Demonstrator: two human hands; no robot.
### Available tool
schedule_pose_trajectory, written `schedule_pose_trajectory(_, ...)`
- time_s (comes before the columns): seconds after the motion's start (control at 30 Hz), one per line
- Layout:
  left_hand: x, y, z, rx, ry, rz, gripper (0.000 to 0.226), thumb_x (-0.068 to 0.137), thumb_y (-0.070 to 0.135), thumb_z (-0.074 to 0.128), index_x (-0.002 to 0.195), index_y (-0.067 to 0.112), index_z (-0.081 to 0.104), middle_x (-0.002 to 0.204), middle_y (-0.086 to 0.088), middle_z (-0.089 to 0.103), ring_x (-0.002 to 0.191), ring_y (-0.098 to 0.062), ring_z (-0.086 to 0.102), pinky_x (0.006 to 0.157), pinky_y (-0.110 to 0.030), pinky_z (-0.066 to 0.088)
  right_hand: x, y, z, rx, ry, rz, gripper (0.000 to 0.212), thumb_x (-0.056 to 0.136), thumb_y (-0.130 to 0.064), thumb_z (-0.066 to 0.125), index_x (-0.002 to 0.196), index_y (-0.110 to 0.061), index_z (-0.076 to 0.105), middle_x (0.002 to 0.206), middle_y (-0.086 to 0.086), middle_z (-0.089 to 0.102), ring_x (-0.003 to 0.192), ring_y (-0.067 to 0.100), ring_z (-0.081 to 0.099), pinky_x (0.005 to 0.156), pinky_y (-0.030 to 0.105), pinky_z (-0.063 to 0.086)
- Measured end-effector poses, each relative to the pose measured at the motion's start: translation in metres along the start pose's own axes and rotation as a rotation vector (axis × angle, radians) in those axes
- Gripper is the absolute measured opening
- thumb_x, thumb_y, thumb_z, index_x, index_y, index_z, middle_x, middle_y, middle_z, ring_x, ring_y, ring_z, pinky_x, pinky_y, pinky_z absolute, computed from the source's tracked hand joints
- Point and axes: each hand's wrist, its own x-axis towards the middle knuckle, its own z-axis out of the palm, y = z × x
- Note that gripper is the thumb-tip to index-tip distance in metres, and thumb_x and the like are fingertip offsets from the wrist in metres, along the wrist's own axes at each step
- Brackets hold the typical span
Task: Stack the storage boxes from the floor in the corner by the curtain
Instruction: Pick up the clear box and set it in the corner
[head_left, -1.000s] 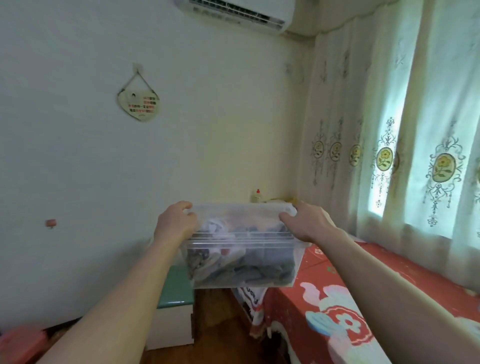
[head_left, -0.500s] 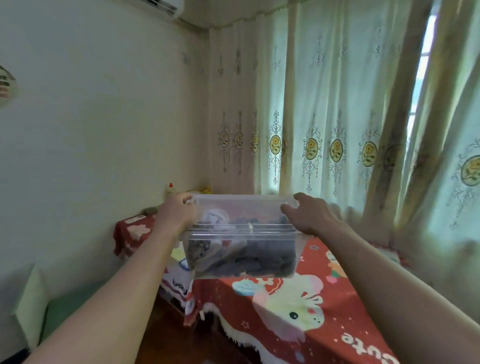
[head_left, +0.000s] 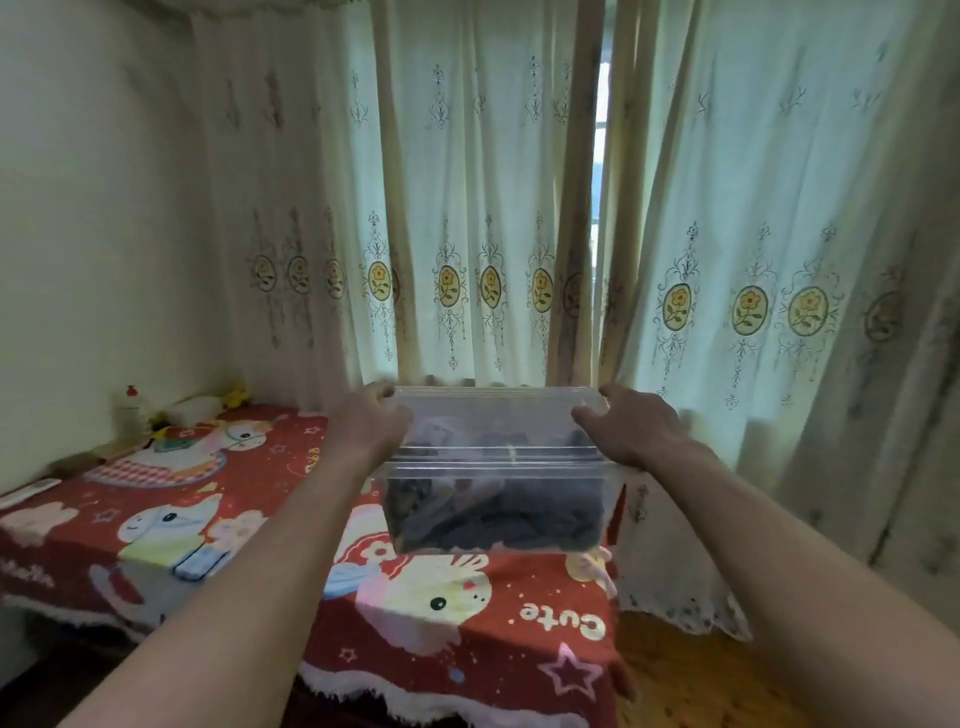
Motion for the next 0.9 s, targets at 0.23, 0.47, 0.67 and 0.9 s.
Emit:
schedule_pose_trajectory(0.23,-0.007,0.081,0.094,-0.01,-0.153,0.098,0.06,0.086,0.043,0.063,0.139,0.019,0.047,0.144,-0.008,0.05,0.124,-0.031,0.051,0.095,-0.042,0.042,-0.004,0.11,-0.049,-0.021,0.05,0.136,0.065,0.091,-0.059,0.043,0.143,-0.02,0.043,0.128,0.012,0.061,0.101,0.031,0.061,0.085,0.04,0.052)
schedule_pose_trajectory(0.47,-0.031,0.165,0.202,-0.074,-0.236,0.142,0.06,0.085,0.044,0.064,0.137,0.019,0.048,0.141,-0.01,0.052,0.123,-0.031,0.052,0.096,-0.041,0.042,-0.001,0.232,-0.098,-0.11,0.114,0.225,0.068,0.091,-0.061,0.041,0.145,-0.02,0.043,0.134,0.012,0.059,0.113,0.032,0.058,0.081,0.034,0.042)
schedule_pose_trajectory(0.67,-0.058,0.235,0.283,-0.116,-0.286,0.213,0.056,0.085,0.046,0.065,0.134,0.024,0.052,0.141,-0.009,0.054,0.122,-0.03,0.053,0.093,-0.04,0.041,-0.011,0.329,-0.139,-0.131,0.152,0.313,0.069,0.092,-0.062,0.041,0.147,-0.02,0.041,0.137,0.012,0.057,0.111,0.033,0.059,0.088,0.038,0.05)
schedule_pose_trajectory(0.9,-0.092,0.308,0.362,-0.2,-0.395,0.277,0.053,0.083,0.043,0.068,0.131,0.023,0.054,0.136,-0.011,0.056,0.119,-0.029,0.054,0.092,-0.037,0.041,-0.039,0.42,-0.18,-0.173,0.201,0.426,0.067,0.091,-0.058,0.043,0.145,-0.018,0.045,0.137,0.01,0.057,0.104,0.029,0.06,0.081,0.038,0.053)
